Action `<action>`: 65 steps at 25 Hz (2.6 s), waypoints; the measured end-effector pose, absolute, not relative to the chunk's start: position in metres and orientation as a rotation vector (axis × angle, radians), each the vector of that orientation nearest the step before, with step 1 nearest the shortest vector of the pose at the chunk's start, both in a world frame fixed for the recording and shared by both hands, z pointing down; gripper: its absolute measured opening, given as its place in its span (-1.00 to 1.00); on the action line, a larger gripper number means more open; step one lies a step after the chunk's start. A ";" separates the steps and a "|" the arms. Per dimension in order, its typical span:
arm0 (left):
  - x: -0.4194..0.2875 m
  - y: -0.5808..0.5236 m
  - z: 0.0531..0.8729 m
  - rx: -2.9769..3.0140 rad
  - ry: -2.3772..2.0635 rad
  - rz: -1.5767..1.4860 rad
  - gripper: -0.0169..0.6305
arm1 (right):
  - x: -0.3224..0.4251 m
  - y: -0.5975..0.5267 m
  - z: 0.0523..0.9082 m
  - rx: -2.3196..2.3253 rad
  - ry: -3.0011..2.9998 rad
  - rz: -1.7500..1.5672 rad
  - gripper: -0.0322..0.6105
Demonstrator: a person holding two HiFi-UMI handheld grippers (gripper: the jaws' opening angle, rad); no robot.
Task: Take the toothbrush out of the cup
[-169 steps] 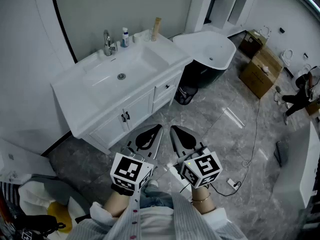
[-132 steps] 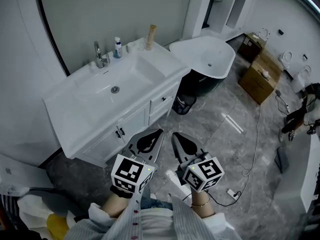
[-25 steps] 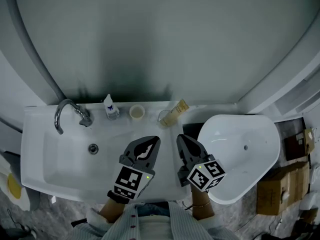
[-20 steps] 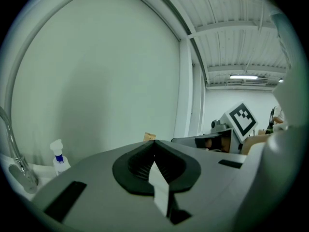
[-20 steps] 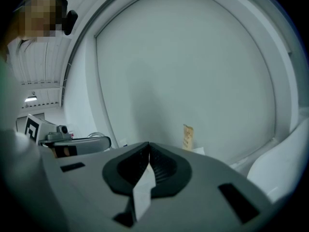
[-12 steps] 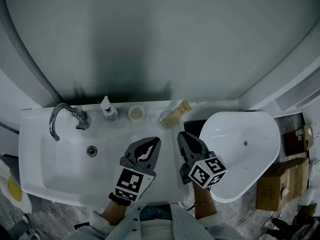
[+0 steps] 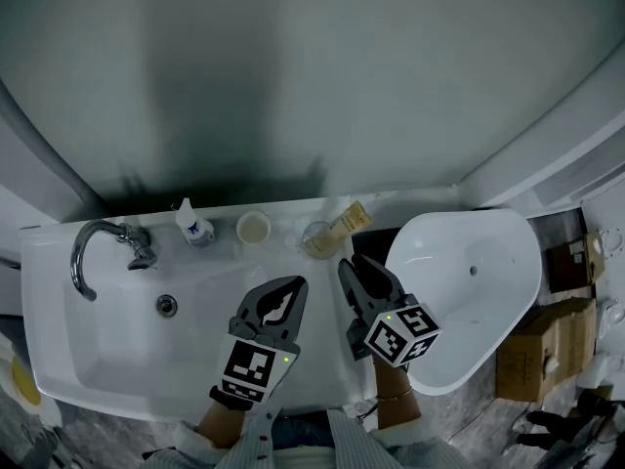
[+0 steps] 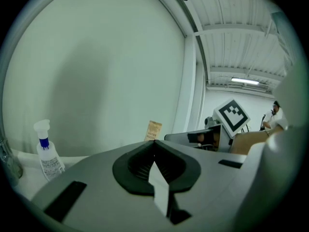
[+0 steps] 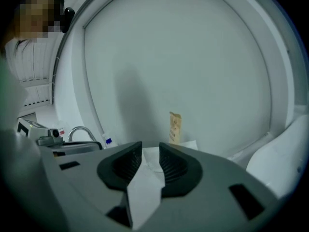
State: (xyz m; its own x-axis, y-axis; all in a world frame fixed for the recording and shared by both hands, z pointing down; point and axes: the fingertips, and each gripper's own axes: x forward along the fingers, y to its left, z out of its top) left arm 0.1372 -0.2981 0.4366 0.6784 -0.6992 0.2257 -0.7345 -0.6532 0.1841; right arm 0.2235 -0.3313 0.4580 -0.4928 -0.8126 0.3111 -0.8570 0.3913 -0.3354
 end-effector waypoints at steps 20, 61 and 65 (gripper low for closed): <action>0.122 -0.334 0.482 2.593 -1.082 0.219 -0.90 | 0.231 -0.393 0.528 1.635 -2.401 0.754 -0.24; 0.098 -0.336 0.482 2.588 -1.106 0.209 -0.90 | 0.206 -0.392 0.524 1.556 -2.353 0.617 -0.75; 0.095 -0.333 0.479 2.591 -1.126 0.211 -0.90 | 0.202 -0.393 0.522 1.536 -2.355 0.606 -0.75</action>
State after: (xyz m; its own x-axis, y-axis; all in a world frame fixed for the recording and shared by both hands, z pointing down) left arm 0.0953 -0.3333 0.4793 0.6807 -0.6871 0.2539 -0.7325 -0.6444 0.2197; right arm 0.2023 -0.3928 0.5215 -0.4046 -0.8042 0.4355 -0.9145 0.3522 -0.1993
